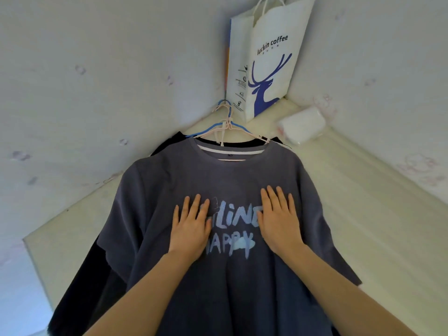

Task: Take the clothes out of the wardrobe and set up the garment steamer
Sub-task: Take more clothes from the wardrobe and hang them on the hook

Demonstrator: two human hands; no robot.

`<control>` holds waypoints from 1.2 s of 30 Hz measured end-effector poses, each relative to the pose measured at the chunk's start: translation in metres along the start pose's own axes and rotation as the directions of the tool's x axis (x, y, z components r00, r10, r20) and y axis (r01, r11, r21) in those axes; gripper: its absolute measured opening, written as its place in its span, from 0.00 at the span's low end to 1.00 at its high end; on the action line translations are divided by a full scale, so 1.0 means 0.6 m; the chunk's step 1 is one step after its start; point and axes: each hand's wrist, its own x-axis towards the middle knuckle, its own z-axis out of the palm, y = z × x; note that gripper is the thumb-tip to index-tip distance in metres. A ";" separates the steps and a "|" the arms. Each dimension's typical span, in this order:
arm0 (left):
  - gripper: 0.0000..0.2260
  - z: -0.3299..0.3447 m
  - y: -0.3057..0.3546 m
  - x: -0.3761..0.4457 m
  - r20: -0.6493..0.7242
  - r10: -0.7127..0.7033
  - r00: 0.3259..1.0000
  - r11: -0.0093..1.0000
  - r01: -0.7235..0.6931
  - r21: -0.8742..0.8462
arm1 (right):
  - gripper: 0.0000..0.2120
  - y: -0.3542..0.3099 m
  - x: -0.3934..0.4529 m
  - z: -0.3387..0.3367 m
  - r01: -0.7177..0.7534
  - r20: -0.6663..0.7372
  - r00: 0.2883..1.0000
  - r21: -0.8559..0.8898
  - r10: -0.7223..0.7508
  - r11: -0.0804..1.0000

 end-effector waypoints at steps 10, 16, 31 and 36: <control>0.24 0.039 -0.003 -0.221 -0.035 0.185 0.982 0.983 -0.184 0.024 | 0.25 -0.093 -0.275 0.002 -0.098 0.078 0.992 0.031 0.095 0.995; 0.19 0.055 0.000 -0.337 0.003 0.263 0.965 0.965 -0.262 -0.024 | 0.29 -0.124 -0.421 0.004 -0.073 0.232 0.972 0.139 0.039 0.988; 0.09 0.047 0.118 -0.526 -0.008 0.641 0.767 0.765 -0.641 -0.066 | 0.19 -0.142 -0.734 -0.054 -0.492 0.212 0.871 0.387 0.444 0.780; 0.09 0.063 0.191 -0.642 -0.040 0.763 0.645 0.629 -0.755 -0.185 | 0.21 -0.151 -0.900 -0.067 -0.655 0.205 0.742 0.425 0.639 0.624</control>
